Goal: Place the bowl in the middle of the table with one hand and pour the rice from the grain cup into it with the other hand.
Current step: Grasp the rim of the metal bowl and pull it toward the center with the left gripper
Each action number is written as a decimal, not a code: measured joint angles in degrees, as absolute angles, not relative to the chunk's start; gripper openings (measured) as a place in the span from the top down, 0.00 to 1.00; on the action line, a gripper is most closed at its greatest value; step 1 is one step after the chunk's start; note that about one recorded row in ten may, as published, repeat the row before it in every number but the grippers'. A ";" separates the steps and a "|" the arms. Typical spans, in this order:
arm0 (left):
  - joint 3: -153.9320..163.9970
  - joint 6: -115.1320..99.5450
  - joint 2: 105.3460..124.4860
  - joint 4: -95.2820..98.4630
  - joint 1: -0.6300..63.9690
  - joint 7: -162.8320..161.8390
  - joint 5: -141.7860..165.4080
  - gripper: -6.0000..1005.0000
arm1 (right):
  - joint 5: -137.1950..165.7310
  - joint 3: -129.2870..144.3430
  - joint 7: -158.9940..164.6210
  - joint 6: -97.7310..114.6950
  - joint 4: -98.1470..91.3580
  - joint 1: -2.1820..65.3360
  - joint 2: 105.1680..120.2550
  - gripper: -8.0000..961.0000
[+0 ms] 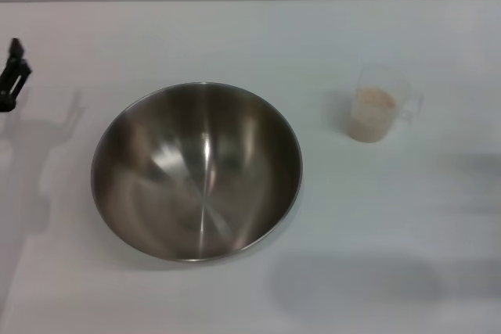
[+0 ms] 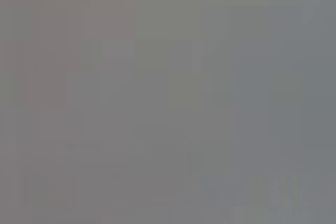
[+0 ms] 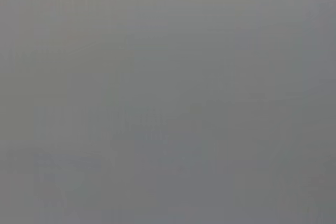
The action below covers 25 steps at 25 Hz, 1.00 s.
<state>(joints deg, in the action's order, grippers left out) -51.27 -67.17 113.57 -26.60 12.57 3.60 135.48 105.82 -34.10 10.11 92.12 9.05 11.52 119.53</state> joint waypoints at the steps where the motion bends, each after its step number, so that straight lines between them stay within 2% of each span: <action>1: -52.05 -62.89 112.61 -30.34 12.14 6.27 135.47 0.15 | 105.89 -34.10 10.11 92.11 9.05 11.55 119.53 0.13; 4: -53.07 -58.16 111.78 -34.64 11.29 9.69 135.58 0.15 | 105.94 -34.10 10.11 92.06 9.06 11.65 119.52 0.13; 5: -55.88 -48.44 110.31 -43.04 9.21 14.68 136.34 0.15 | 105.91 -34.10 10.11 92.06 9.05 11.66 119.53 0.13; 7: -55.88 -48.44 110.31 -43.04 9.21 14.68 136.34 0.15 | 105.89 -34.10 10.11 92.06 9.05 11.70 119.53 0.13; 8: -61.62 -34.55 109.27 -54.08 6.18 17.67 139.18 0.15 | 105.89 -34.09 10.11 92.04 9.05 11.70 119.52 0.13; 11: -70.75 -18.34 110.39 -66.89 2.36 17.92 146.19 0.15 | 105.88 -34.10 10.11 91.89 9.01 11.69 119.49 0.13; 14: -76.12 -5.49 112.15 -76.03 0.99 17.97 149.99 0.15 | 105.86 -34.10 10.11 91.84 9.05 11.63 119.50 0.13; 15: -76.12 -5.49 112.15 -76.03 0.99 17.97 149.99 0.15 | 105.85 -34.10 10.11 91.84 9.04 11.59 119.52 0.13; 16: -80.19 3.96 113.53 -80.18 1.60 18.00 150.45 0.15 | 105.85 -34.10 10.11 91.84 9.05 11.56 119.54 0.13; 25: -94.44 40.67 117.56 -92.90 8.43 21.99 150.46 0.15 | 106.01 -34.10 10.11 92.05 9.05 10.97 119.60 0.13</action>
